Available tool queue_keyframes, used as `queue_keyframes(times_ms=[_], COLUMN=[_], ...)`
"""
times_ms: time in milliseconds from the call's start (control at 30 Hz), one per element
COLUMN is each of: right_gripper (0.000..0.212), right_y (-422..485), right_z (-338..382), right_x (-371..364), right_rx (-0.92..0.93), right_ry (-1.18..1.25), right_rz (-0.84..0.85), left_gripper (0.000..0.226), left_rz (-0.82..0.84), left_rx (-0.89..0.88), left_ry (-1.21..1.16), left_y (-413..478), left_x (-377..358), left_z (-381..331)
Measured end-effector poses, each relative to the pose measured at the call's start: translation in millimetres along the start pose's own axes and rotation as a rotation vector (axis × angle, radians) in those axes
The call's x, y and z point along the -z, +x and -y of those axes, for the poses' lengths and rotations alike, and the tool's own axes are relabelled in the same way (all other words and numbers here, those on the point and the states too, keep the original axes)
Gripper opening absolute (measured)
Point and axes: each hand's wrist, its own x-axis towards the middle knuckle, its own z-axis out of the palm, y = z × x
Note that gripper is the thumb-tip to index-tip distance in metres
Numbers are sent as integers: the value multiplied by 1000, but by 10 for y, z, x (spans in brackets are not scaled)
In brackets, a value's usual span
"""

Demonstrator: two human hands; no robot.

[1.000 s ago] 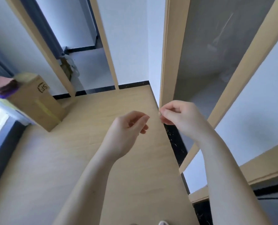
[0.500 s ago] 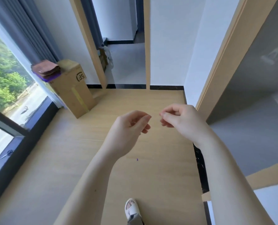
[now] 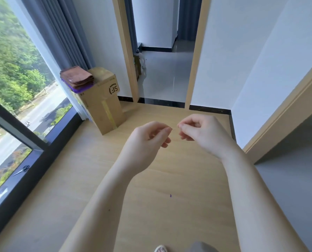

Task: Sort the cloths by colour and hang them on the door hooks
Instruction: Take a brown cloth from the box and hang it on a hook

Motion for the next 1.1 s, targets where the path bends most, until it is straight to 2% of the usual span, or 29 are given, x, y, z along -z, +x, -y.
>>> queue_keyframes(times_ms=[467,833,1100], right_gripper=[12,12,12], right_y=[1660,3513,4354], right_z=[283,493,627], right_x=[-728,-813,-926], right_rx=[90,120,157], right_ry=[-12,-26,-14], right_rz=[187,318,378], left_gripper=[15,17,16], left_rz=[-158,-281,-332], left_rx=[95,177,222], left_ry=[56,68,67], left_y=[1145,2735,3417], left_x=[757,1073,1323], left_z=[504,610,681])
